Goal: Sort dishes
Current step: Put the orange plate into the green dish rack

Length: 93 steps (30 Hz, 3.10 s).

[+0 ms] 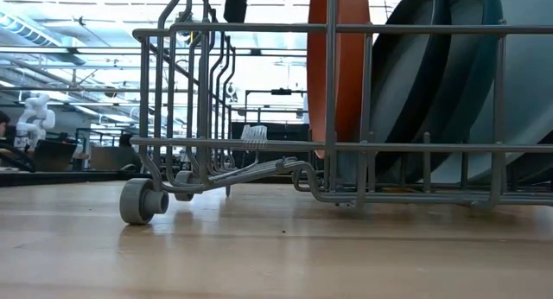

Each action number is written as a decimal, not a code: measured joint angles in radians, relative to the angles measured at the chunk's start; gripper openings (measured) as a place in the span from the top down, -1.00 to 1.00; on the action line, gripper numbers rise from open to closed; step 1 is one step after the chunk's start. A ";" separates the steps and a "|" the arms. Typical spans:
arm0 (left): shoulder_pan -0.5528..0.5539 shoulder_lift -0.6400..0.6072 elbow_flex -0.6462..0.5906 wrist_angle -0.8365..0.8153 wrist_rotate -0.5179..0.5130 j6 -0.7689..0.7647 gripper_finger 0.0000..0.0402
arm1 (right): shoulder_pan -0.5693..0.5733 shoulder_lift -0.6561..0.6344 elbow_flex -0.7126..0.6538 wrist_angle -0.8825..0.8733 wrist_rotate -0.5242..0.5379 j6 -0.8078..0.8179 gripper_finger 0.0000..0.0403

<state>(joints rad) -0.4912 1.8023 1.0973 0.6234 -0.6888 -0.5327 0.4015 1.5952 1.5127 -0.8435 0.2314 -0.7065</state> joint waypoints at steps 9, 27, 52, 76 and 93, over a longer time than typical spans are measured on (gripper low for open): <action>-0.012 -0.010 -0.001 0.035 -0.002 0.041 0.09 | 0.000 0.000 -0.001 -0.003 -0.002 0.016 -0.21; -0.056 -0.096 0.005 -0.077 -0.133 0.067 0.09 | -0.001 0.007 -0.010 -0.038 -0.006 0.060 -0.21; -0.046 -0.067 0.004 -0.124 -0.129 -0.058 0.86 | 0.033 -0.006 -0.005 -0.019 0.084 0.069 -0.21; -0.061 0.127 0.002 0.348 -0.119 -0.037 1.00 | 0.213 -0.152 -0.002 -0.074 0.222 0.231 -0.21; -0.097 0.361 0.004 0.949 -0.279 0.174 1.00 | 0.359 -0.184 -0.002 -0.076 0.314 0.311 -0.21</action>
<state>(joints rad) -0.5878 2.1629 1.1011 1.5725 -0.9682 -0.3589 0.7601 1.4113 1.5108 -0.9197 0.5457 -0.3956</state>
